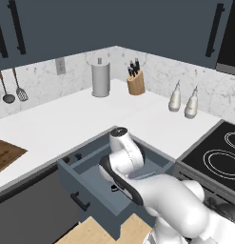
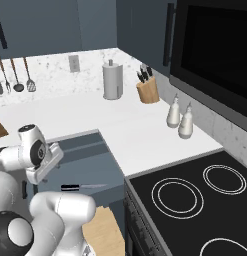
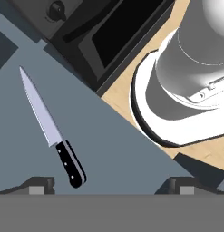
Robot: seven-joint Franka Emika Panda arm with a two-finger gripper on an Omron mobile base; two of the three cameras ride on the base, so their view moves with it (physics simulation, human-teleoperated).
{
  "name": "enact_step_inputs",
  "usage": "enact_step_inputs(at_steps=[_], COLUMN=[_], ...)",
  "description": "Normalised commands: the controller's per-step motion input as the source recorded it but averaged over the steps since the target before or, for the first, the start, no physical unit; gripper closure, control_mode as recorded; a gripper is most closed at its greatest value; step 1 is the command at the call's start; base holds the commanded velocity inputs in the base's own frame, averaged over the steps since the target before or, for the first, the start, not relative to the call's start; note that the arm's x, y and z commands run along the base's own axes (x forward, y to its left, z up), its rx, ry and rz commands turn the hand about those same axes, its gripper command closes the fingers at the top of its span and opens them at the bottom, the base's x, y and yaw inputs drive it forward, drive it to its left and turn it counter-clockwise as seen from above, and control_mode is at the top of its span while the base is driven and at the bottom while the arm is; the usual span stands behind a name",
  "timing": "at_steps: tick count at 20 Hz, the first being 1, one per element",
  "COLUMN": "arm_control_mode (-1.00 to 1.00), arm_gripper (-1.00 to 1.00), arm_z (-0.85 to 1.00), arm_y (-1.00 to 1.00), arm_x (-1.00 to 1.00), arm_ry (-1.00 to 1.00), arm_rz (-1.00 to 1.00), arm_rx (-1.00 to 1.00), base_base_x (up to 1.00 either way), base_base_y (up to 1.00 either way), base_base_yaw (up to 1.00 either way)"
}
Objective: Pick up the knife from the drawer and place it on the cutting board. Then place the meat from the plate to the cutting board.
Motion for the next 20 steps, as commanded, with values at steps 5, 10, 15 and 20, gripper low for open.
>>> enact_step_inputs(at_steps=[5,10,15,20], arm_control_mode=[-1.0,-1.0,-1.0,-1.0], arm_gripper=[-1.0,-1.0,-1.0,-1.0], arm_z=[-0.17,-0.32,-0.38,-0.44], arm_y=[0.0,-0.01,-0.04,0.0], arm_x=[0.09,0.01,0.18,0.41], arm_ry=[0.0,0.0,0.0,0.01], arm_rz=[0.0,0.0,0.0,0.0], arm_rx=[0.0,0.0,0.0,0.0], base_base_x=[0.0,0.0,0.0,0.0], base_base_y=[0.0,0.0,0.0,0.0], base_base_yaw=[0.0,0.0,0.0,0.0])
